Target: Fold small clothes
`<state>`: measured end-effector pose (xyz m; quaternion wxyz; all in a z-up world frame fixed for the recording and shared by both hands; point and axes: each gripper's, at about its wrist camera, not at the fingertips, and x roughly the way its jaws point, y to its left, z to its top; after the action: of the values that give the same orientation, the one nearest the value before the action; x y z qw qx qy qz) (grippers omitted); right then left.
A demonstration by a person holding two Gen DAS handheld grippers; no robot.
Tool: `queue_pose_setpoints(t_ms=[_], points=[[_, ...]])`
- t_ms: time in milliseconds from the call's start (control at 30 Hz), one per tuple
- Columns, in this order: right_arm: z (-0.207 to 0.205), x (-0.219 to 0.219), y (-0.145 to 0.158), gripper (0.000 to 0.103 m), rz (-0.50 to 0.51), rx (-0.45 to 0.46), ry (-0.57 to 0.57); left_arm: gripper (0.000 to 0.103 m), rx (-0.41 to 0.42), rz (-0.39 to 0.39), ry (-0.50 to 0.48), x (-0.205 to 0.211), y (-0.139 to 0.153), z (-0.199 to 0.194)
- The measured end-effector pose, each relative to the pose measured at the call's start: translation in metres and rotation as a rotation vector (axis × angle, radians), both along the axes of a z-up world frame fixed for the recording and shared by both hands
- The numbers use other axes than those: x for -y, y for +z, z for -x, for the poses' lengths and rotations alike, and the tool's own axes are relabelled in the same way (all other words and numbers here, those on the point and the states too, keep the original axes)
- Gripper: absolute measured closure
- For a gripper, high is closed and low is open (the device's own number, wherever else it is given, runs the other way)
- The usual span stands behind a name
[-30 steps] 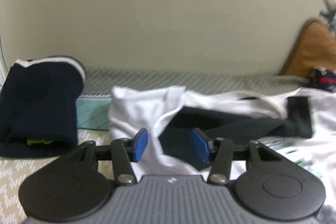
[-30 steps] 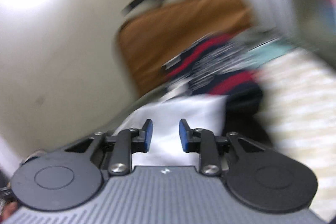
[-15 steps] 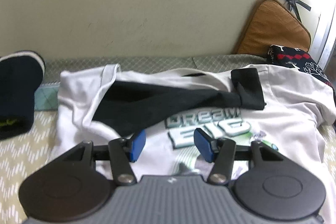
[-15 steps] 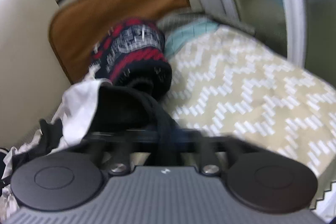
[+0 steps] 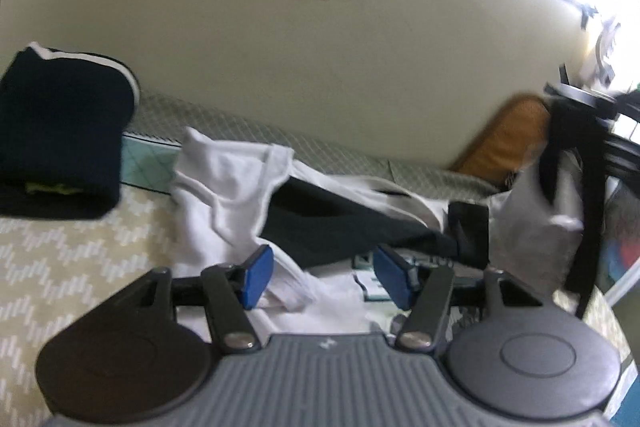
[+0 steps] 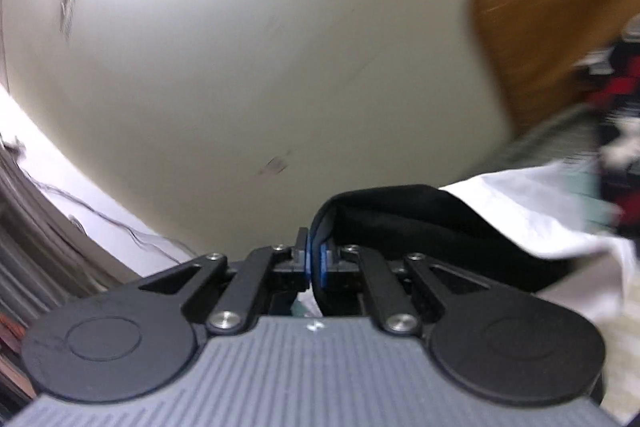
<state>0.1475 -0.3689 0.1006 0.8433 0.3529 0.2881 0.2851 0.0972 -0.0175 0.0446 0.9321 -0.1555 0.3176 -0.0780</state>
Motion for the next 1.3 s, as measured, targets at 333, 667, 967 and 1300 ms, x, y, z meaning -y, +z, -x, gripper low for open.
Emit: queue_pose_setpoints(t_ms=[333, 667, 967, 1300], points=[[-0.031, 0.007, -0.038, 0.050, 0.226, -0.004, -0.082, 0.027, -0.051, 0.002, -0.022, -0.009, -0.011, -0.028], [-0.037, 0.064, -0.122, 0.047, 0.352, -0.177, -0.191, 0.071, -0.117, -0.172, -0.120, 0.059, -0.041, -0.068], [-0.040, 0.064, -0.137, 0.093, 0.510, -0.082, -0.341, 0.080, -0.143, -0.281, -0.091, 0.065, -0.048, -0.075], [0.094, 0.100, -0.113, 0.069, 0.323, -0.017, -0.051, 0.052, -0.043, -0.325, -0.103, 0.016, -0.012, 0.044]])
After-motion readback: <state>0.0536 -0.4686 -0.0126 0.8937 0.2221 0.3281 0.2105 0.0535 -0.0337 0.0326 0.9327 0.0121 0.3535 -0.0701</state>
